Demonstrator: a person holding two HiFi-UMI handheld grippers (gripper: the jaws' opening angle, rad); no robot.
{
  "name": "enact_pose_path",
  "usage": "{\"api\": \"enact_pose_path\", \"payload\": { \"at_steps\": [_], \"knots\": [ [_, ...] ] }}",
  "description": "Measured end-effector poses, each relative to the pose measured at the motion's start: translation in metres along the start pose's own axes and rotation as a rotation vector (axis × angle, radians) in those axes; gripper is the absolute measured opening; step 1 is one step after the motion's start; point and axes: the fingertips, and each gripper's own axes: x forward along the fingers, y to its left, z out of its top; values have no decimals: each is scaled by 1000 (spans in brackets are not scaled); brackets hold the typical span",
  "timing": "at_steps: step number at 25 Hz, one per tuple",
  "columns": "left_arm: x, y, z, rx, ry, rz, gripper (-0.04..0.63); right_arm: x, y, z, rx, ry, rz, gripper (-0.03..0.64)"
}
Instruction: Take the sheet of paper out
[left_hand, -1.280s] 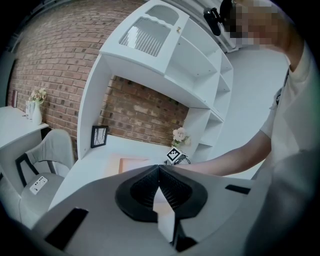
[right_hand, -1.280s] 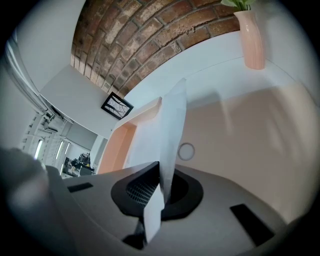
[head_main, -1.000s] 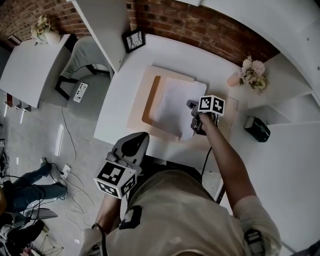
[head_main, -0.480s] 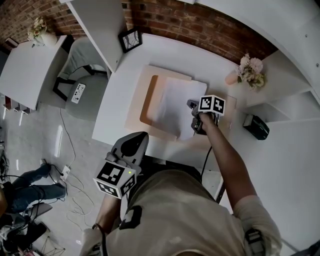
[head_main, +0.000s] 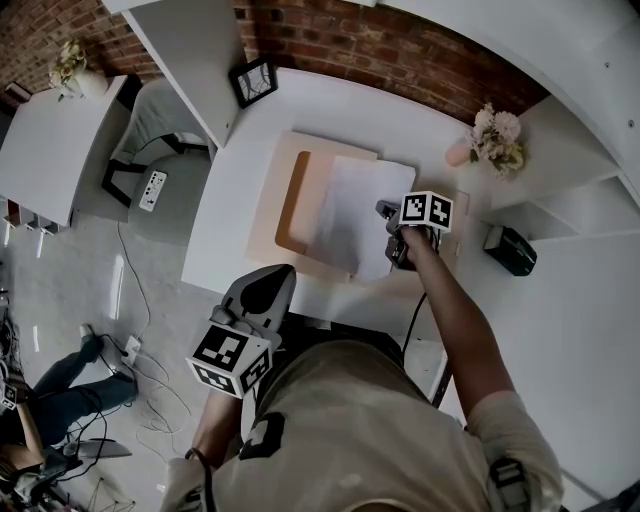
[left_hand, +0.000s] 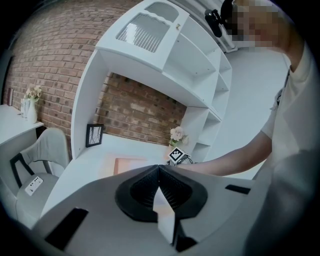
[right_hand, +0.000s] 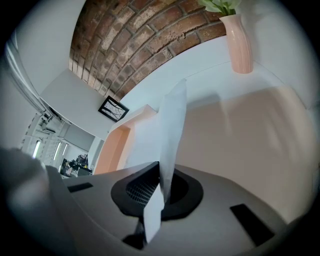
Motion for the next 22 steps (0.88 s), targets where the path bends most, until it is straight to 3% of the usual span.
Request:
{"api": "enact_pose_path", "payload": {
  "at_steps": [6, 15, 22],
  "knots": [
    [2, -2, 0, 0, 5, -5, 15, -8, -2, 2, 5, 9, 21, 28],
    [3, -2, 1, 3, 9, -11, 15, -25, 9, 6, 57, 14, 126, 28],
    [3, -3, 1, 7, 11, -24, 15, -35, 9, 7, 82, 0, 138, 28]
  ]
}}
